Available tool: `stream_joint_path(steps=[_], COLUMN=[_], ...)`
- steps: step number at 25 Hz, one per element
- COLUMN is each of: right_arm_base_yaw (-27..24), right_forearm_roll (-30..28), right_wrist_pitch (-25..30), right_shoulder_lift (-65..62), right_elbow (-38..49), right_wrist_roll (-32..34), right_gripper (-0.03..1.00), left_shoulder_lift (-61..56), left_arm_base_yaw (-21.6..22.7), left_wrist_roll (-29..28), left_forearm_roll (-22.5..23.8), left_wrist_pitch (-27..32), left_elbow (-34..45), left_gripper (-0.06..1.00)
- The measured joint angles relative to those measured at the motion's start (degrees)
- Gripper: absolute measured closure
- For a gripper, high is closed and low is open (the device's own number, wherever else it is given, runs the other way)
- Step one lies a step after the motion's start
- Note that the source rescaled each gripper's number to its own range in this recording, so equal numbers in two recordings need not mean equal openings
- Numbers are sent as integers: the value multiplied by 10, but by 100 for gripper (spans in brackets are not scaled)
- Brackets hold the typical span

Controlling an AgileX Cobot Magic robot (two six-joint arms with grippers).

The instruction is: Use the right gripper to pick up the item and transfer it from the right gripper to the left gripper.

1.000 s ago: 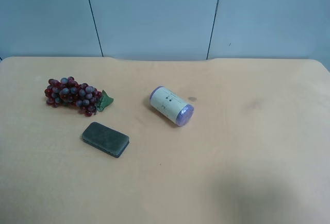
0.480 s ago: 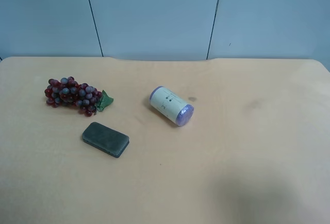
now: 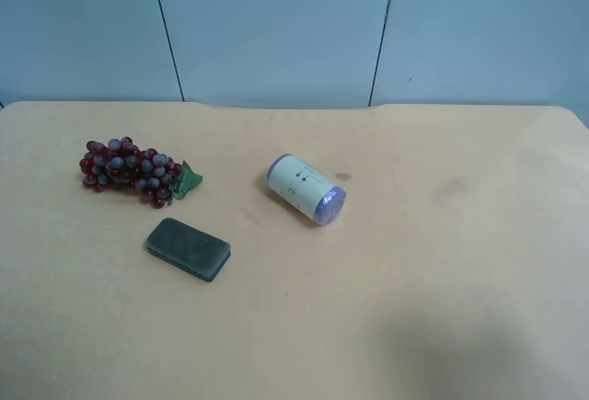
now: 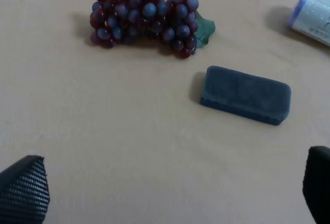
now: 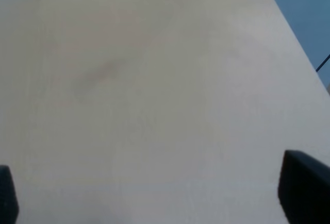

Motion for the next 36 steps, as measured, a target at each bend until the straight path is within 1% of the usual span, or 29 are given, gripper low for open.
stream_joint_path(steps=[8,10,14,16,36], right_arm_base_yaw=[0,0,0,0,0], right_forearm_roll=[0,0,0,0,0], right_wrist_pitch=[0,0,0,0,0], right_shoulder_lift=[0,0,0,0,0], right_elbow=[0,0,0,0,0], right_wrist_roll=[0,0,0,0,0], right_gripper=[-3,-3,-3,-3,-3], left_shoulder_lift=[-1,-1,-1,-1,-1], left_arm_base_yaw=[6,26,87,101,105], left_wrist_roll=[0,0,-1,-1,-1], left_forearm_roll=[0,0,0,0,0], left_wrist_pitch=[0,0,0,0,0], left_elbow=[0,0,0,0,0], left_gripper=[-5,-5,-5,-5,-5])
